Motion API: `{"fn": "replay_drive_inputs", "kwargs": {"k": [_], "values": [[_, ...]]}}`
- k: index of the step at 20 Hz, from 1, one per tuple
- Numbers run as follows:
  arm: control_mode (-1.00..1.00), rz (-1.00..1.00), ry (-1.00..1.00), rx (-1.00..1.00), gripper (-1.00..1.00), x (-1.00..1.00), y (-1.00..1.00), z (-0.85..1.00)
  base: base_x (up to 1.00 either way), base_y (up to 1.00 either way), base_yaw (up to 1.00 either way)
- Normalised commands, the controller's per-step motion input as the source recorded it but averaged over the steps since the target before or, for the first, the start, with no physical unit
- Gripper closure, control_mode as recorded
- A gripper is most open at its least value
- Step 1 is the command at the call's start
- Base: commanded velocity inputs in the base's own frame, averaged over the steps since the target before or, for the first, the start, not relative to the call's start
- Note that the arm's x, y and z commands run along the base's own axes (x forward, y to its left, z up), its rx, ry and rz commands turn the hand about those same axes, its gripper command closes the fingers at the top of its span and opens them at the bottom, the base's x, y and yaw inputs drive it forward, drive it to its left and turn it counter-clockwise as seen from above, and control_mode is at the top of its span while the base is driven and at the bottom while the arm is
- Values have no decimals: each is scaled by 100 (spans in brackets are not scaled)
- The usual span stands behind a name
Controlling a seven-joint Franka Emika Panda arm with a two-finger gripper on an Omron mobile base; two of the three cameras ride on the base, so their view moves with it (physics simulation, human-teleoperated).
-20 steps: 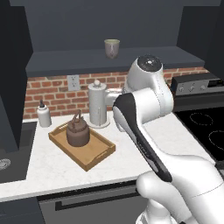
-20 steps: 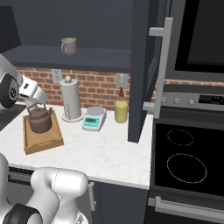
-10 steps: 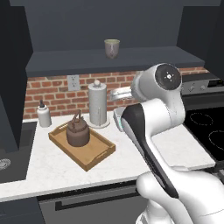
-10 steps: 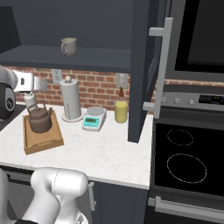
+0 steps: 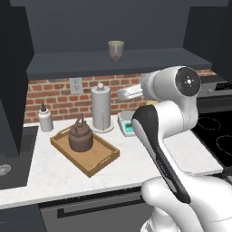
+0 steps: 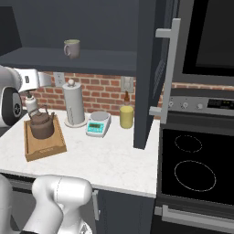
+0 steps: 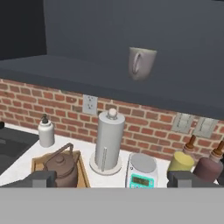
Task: Pick the kettle from the counter and place it on the tray. Then pick the mug from the cabinet and place it on the tray. Then close the cabinet doors.
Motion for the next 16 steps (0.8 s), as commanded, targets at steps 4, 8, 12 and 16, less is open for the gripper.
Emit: {"fn": "replay_drive_inputs", "kwargs": {"k": [4,8,12,16], "values": [[-100,0,1,0,-100,1,0,0,0,0,0],[-100,0,-9,0,-100,0,0,3,0,0,0],[-100,0,-13,0,-100,0,0,23,0,0,0],[-100,0,-11,0,-100,0,1,35,0,0,0]]}}
